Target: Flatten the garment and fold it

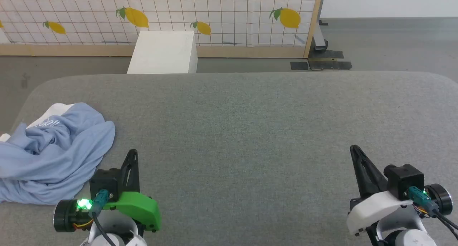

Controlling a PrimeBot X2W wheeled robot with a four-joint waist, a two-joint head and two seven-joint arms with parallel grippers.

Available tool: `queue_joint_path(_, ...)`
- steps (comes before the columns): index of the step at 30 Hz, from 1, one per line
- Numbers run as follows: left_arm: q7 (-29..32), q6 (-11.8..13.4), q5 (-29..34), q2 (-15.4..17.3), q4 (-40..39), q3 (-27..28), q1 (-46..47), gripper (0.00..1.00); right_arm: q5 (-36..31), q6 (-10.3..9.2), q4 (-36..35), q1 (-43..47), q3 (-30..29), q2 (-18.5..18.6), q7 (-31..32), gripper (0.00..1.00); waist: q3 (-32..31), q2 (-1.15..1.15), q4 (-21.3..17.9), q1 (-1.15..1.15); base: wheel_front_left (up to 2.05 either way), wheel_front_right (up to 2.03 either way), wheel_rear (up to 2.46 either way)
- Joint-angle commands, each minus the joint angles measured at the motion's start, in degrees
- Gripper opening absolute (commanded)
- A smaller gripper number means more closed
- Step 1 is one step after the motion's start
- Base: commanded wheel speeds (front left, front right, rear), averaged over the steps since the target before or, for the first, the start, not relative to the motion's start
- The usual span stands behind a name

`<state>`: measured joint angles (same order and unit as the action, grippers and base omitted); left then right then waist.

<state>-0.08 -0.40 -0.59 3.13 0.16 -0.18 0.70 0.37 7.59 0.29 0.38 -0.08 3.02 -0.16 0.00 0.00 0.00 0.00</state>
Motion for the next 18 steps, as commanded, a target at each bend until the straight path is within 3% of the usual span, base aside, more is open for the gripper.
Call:
queue_joint_path(1, 0.08, 0.40, 0.59, -0.25, -0.16, 0.18, -0.70, 0.00, -0.37, -0.10, -0.29, -0.38, 0.08, -0.14, 0.16, 0.00, 0.00, 0.00, 0.00, 0.00, 0.00, 0.00, 0.00)
queue_joint_path(17, 0.08, 0.40, 0.59, -0.25, -0.16, 0.18, -0.70, 0.00, -0.37, -0.10, -0.29, -0.38, 0.08, -0.14, 0.16, 0.00, 0.00, 0.00, 0.00, 0.00, 0.00, 0.00, 0.00)
queue_joint_path(18, 0.01, 0.00, 0.00, 0.00, 0.00, -0.01, 0.00, 1.00, 0.00, 0.00, 0.00, 0.00, -0.01, 0.00, 0.00, 1.00, 0.00, 0.00, 0.00, 0.00, 0.00, 0.00, 0.00)
